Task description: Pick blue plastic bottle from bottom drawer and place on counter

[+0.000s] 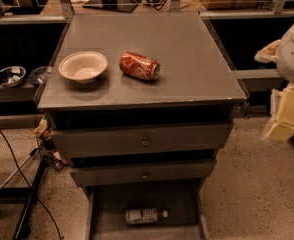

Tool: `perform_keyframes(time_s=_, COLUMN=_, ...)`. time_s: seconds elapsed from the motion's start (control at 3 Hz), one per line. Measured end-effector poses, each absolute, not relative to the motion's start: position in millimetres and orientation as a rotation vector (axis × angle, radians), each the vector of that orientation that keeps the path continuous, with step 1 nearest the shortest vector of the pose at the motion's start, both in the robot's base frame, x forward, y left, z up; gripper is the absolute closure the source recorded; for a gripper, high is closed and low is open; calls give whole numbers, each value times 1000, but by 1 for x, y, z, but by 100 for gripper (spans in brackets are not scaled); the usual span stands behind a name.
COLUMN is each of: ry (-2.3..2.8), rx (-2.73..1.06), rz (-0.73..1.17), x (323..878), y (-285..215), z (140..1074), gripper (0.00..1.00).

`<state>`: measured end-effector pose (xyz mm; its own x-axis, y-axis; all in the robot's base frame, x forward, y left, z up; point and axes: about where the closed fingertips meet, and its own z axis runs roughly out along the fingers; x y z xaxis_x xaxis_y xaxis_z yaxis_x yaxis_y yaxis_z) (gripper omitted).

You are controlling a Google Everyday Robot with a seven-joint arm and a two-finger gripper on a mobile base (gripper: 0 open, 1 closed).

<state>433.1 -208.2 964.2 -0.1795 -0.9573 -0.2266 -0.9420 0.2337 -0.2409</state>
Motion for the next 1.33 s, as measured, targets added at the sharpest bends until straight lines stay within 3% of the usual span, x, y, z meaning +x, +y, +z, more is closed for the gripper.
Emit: perform_keyframes(time_s=1.33, ry=2154, rx=-1860, rz=-77, x=427, y=-180, z=892, gripper=0)
